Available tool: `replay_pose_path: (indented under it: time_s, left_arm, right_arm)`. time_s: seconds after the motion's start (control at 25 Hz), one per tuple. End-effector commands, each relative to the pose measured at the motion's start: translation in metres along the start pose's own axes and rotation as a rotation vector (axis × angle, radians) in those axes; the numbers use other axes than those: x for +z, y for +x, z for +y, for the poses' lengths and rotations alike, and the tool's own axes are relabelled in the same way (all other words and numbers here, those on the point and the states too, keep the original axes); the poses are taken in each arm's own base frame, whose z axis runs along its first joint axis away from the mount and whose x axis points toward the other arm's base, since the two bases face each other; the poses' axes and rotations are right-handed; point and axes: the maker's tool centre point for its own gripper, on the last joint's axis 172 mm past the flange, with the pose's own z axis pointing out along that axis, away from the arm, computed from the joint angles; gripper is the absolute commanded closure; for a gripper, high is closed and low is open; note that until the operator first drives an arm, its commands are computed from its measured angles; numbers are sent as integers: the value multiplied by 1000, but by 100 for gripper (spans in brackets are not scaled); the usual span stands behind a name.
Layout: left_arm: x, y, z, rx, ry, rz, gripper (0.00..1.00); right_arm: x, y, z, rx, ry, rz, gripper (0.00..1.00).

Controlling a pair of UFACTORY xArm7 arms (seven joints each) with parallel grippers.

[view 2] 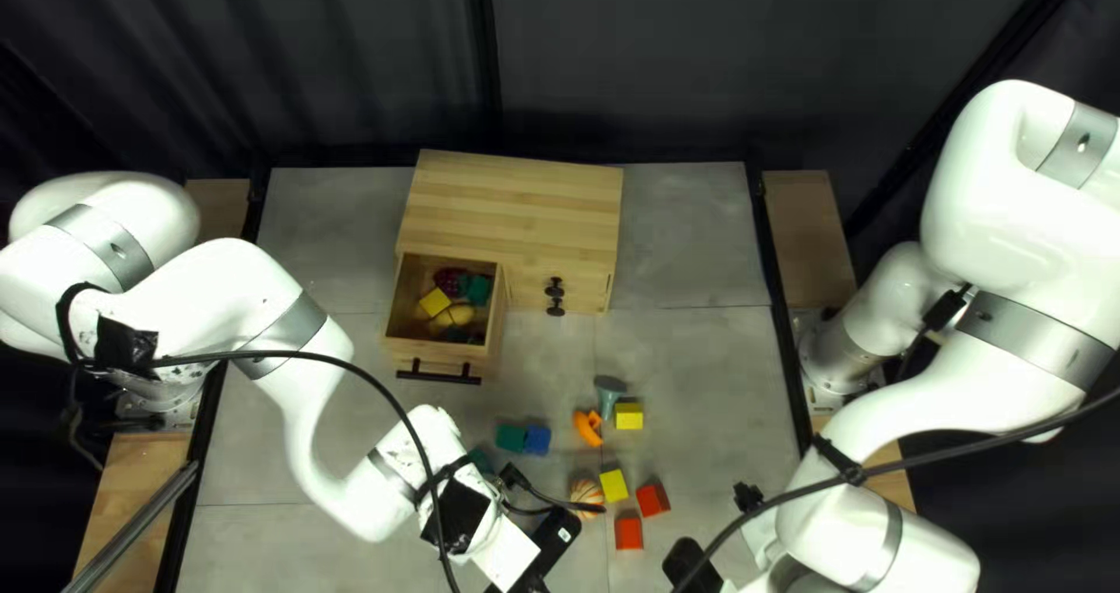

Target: Open drawers and place objects into drawer and close

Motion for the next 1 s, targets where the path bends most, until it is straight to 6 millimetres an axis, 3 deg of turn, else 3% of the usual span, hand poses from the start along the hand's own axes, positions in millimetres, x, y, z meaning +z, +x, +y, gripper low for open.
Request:
replay_pose_path:
  time_s: [0.04,0.16,0.32,0.48,0.76,1.0]
  left_arm:
    - [-41,-13,0,-12,32,-6,100]
    - [-75,-35,-14,-36,66,-23,100]
    - [-103,-62,-36,-75,91,-42,100]
    - [-133,-102,-76,-136,119,-72,100]
    - [-134,-159,-127,-231,152,-73,100]
    - [-116,-184,-154,-311,165,-48,100]
  right_arm:
    - [0,0,0,0,0,0,0]
    - [0,0,0,0,0,0,0]
    - [0,0,0,0,0,0,0]
    - [0,0,0,0,0,0,0]
    - [0,0,0,0,0,0,0]
    - [0,0,0,0,0,0,0]
